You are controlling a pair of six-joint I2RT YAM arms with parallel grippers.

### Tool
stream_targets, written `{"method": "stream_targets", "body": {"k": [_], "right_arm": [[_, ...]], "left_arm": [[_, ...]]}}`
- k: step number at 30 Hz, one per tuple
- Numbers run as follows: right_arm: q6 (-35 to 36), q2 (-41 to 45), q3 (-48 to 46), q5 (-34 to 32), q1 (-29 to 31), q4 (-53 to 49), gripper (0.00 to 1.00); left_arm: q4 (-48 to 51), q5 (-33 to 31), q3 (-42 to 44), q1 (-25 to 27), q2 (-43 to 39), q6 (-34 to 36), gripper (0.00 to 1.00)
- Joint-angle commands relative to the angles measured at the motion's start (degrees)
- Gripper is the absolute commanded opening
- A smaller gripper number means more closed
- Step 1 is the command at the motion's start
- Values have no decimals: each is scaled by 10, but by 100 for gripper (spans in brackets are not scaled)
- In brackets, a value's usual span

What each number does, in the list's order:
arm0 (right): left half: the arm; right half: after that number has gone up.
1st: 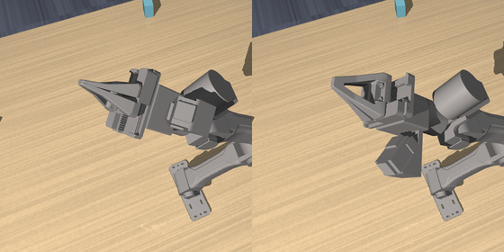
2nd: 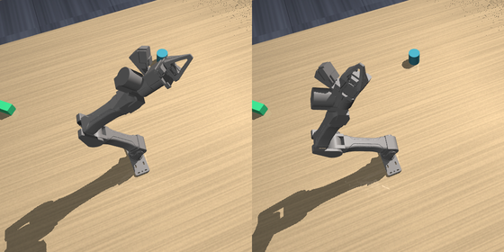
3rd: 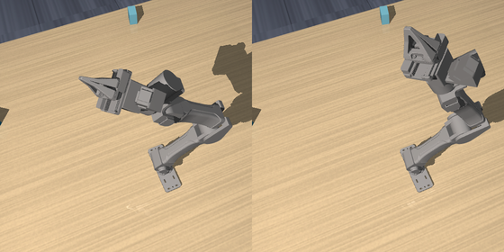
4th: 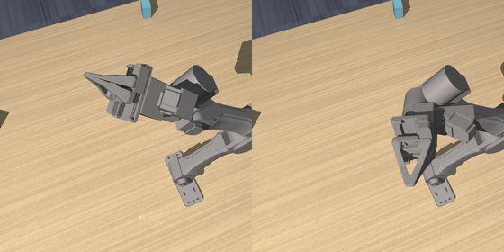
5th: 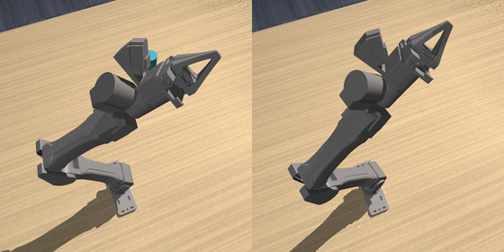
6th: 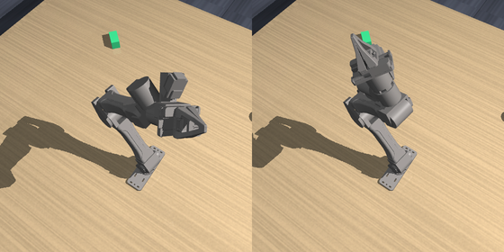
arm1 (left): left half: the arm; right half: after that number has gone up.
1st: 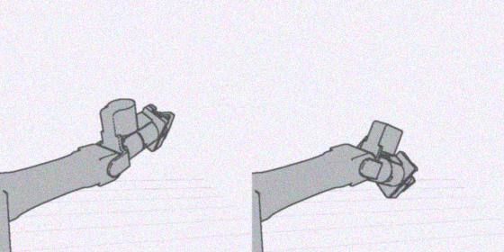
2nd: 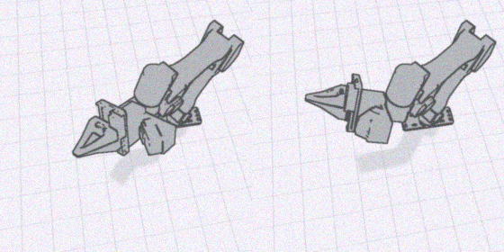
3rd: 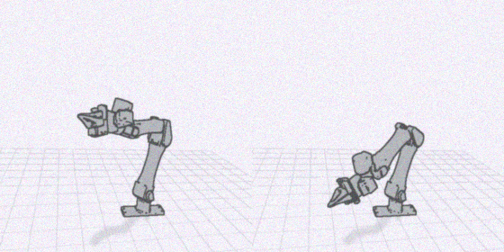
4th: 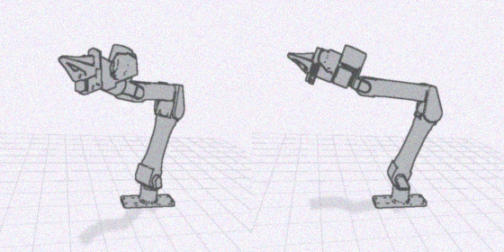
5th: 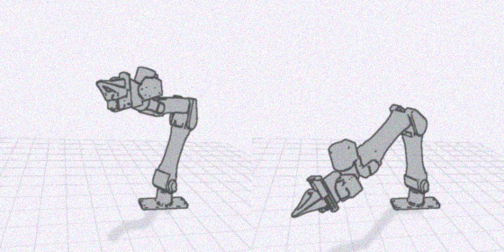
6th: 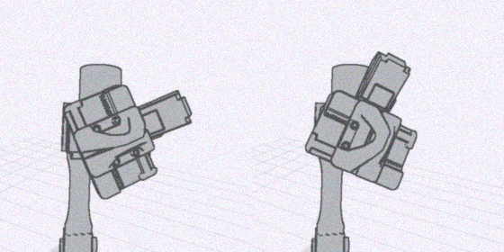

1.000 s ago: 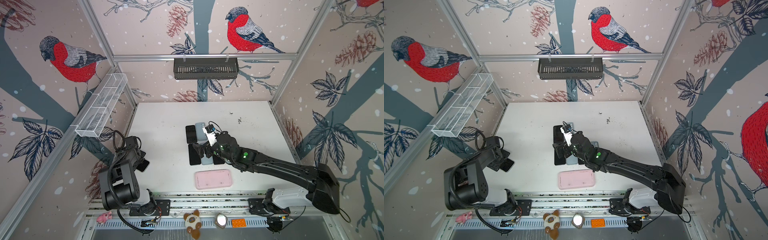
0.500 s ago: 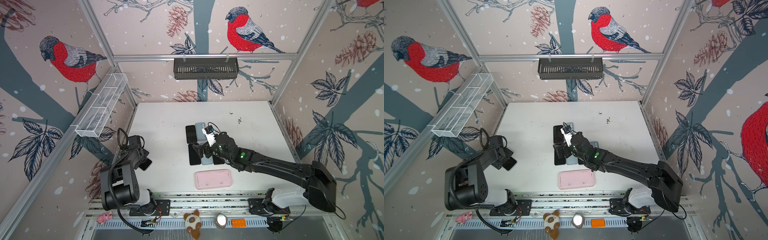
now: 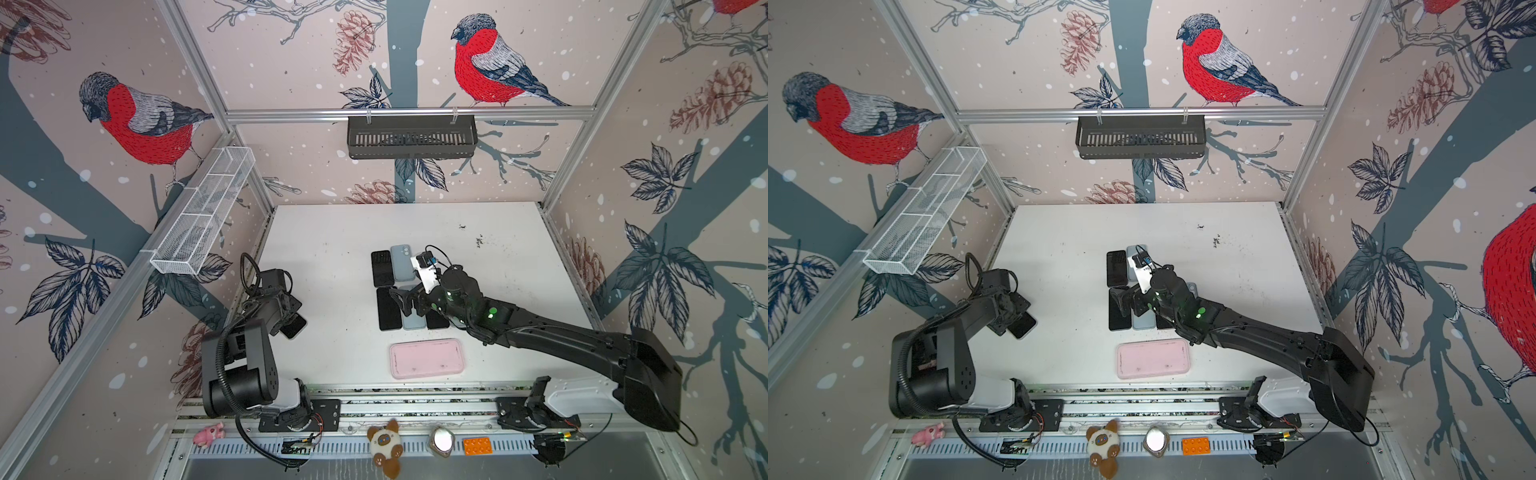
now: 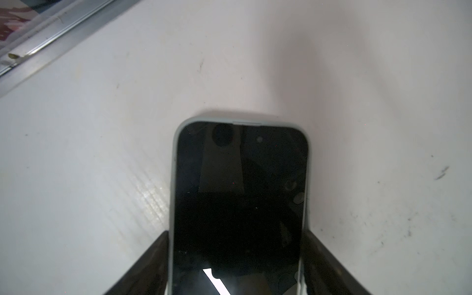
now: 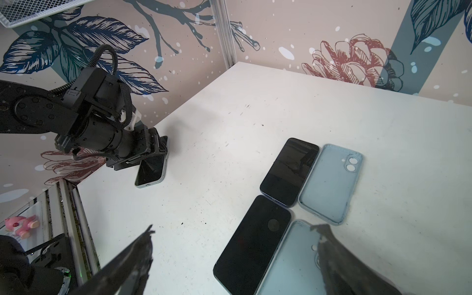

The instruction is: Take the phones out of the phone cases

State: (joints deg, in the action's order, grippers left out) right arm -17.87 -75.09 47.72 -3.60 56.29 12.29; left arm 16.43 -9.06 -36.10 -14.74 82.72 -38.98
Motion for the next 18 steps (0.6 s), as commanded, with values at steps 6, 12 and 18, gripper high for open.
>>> {"method": "stream_targets", "body": {"k": [6,12,18], "right_arm": [[-18,-29,-3,29,-6,28,100],[-34,-62,-1,44,-6,52,100],[-50,-121,25,98,-6,64,100]], "left_arm": [[47,120,10,9,-2,-7,65],[46,140,8,9,-23,4,62],[62,172,-9,9,-49,23,61]]}}
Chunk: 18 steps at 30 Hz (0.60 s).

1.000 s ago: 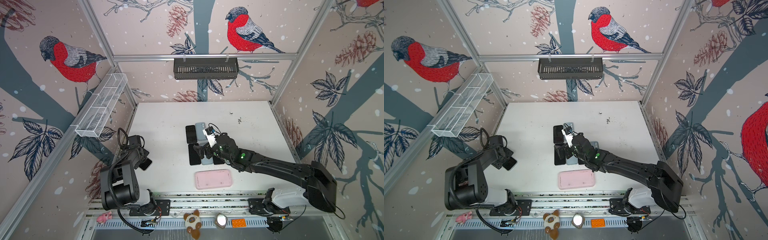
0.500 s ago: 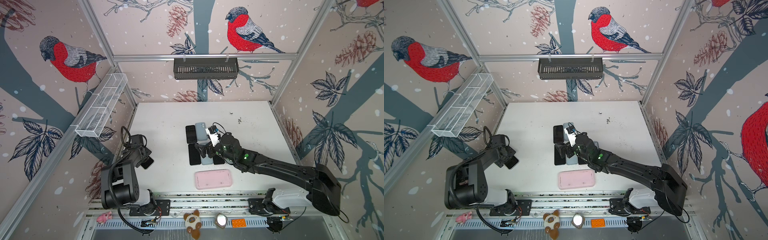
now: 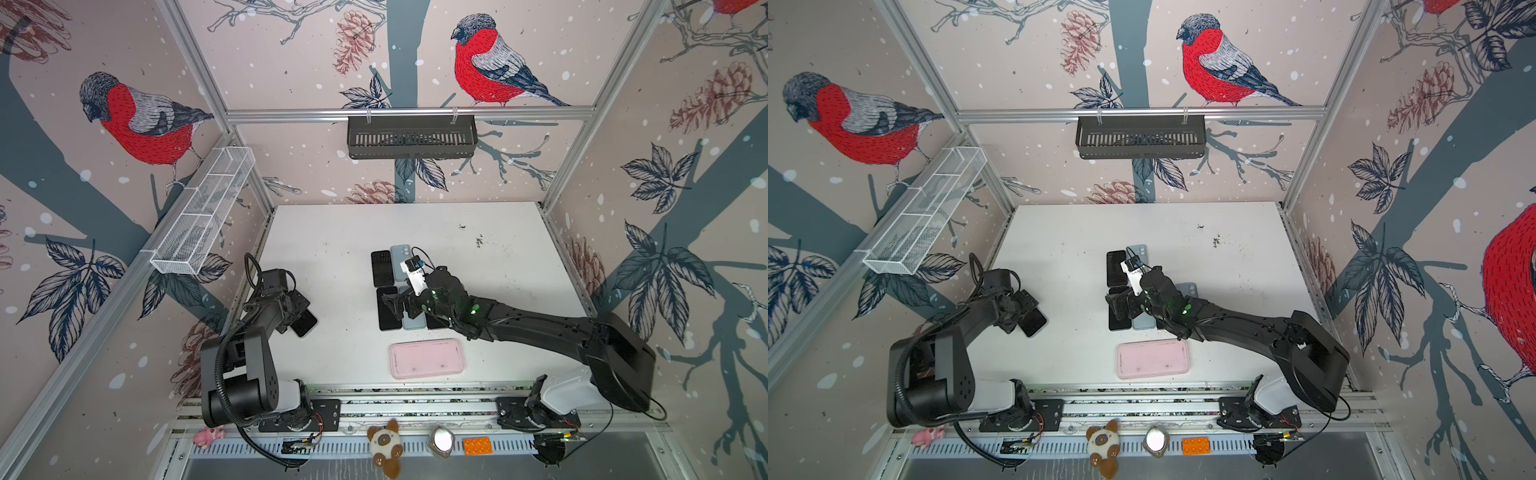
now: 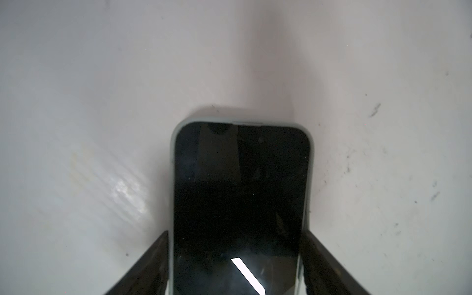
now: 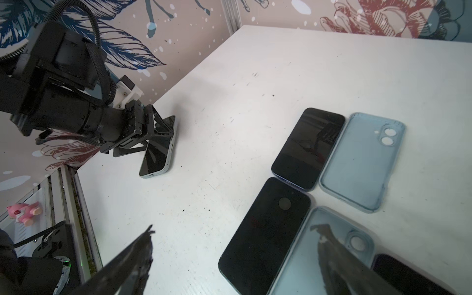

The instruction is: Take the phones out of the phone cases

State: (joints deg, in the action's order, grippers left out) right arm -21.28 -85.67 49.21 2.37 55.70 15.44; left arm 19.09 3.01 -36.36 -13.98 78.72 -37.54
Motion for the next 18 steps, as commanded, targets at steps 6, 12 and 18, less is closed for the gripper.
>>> {"method": "stream_targets", "body": {"k": [6,12,18], "right_arm": [[-62,-70,31,135,0,84,100],[-122,-135,58,224,3,131,98],[-143,-193,106,231,9,98,94]], "left_arm": [[28,111,-8,2,-32,17,61],[28,152,-9,17,-83,12,60],[38,150,-18,48,-126,-6,63]]}}
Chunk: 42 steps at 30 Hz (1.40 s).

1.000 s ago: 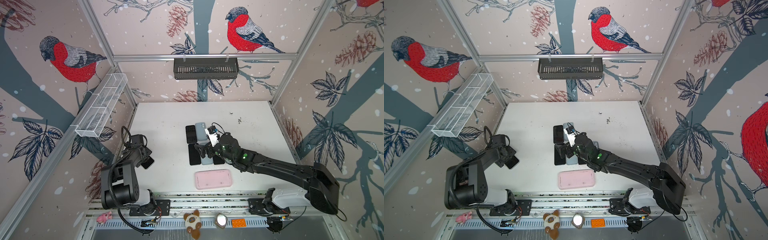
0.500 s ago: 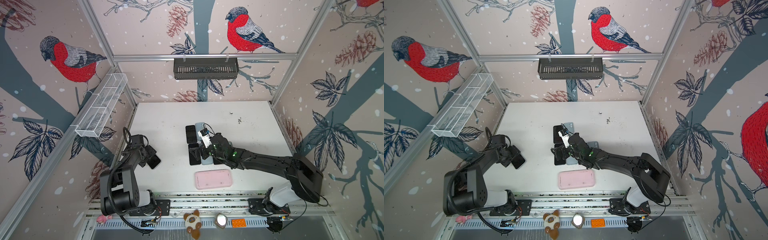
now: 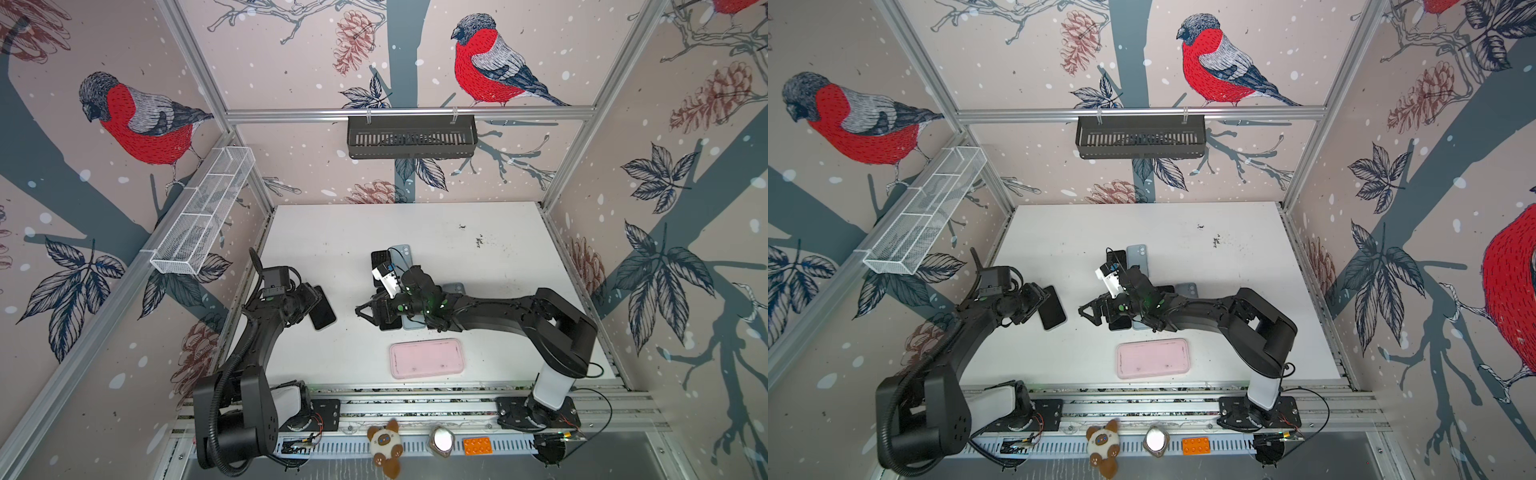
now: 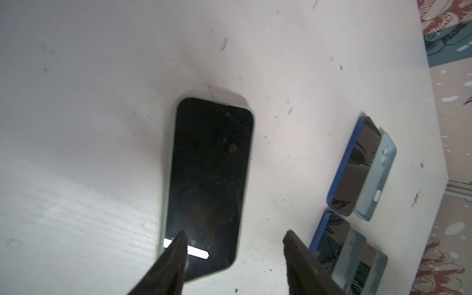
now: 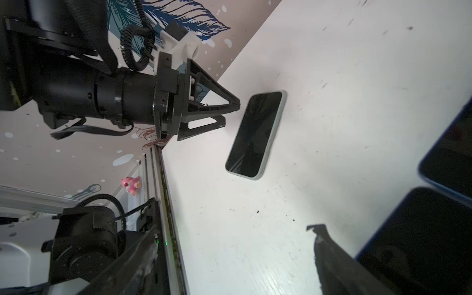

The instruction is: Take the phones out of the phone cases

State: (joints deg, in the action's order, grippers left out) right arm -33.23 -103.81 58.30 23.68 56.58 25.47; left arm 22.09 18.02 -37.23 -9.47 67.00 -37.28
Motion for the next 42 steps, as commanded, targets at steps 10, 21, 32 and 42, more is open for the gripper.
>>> {"method": "stream_targets", "body": {"k": [10,21,32,42], "right_arm": [[-2,39,-6,-37,0,-38,98],[4,67,-22,-42,5,-44,98],[9,73,-27,-50,8,-47,98],[11,75,-39,-57,8,-43,97]], "left_arm": [[46,-135,-33,29,28,48,98],[44,-208,-69,93,135,30,99],[57,-248,-102,118,210,10,99],[57,-262,-131,118,277,8,97]]}}
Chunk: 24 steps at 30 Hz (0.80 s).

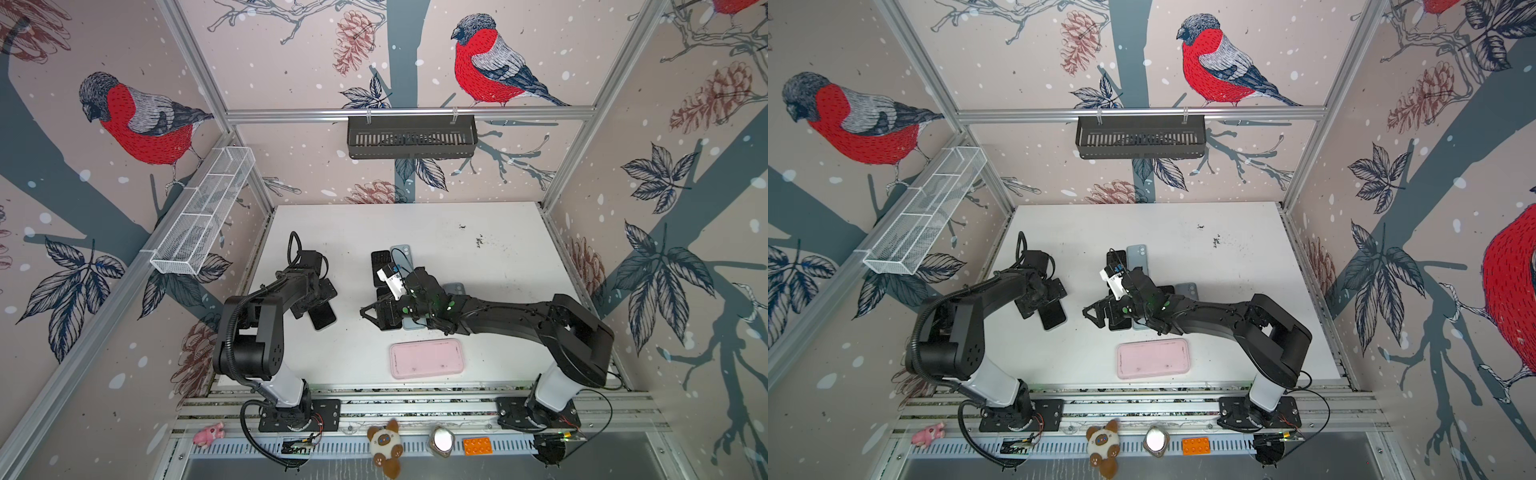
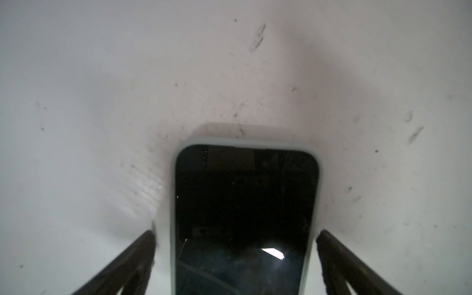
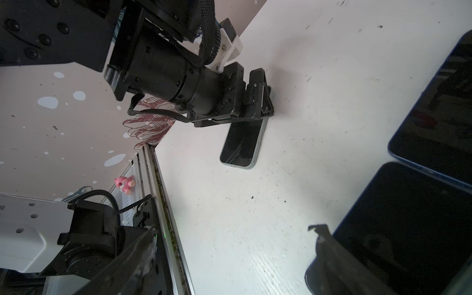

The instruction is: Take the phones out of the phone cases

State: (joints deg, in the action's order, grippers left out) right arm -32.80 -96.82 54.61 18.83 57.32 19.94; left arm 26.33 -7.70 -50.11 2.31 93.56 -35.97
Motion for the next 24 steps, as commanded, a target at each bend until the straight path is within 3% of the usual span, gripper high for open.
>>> {"method": "stream_targets", "body": {"k": [1,8,17,24], "right_arm": [[7,6,-2,-9,1,12,97],[7,0,-1,-9,0,13,97],[5,2,1,-6,0,14,97],[6,2,-4,-8,0,14,97]], "left_arm": [[13,-6,-2,0,16,-7,97],[0,12,0,0,36,-4,87],[-19,43,25,-2,19,-5,85],[-39,90,43,-16,7,-2,75]]}}
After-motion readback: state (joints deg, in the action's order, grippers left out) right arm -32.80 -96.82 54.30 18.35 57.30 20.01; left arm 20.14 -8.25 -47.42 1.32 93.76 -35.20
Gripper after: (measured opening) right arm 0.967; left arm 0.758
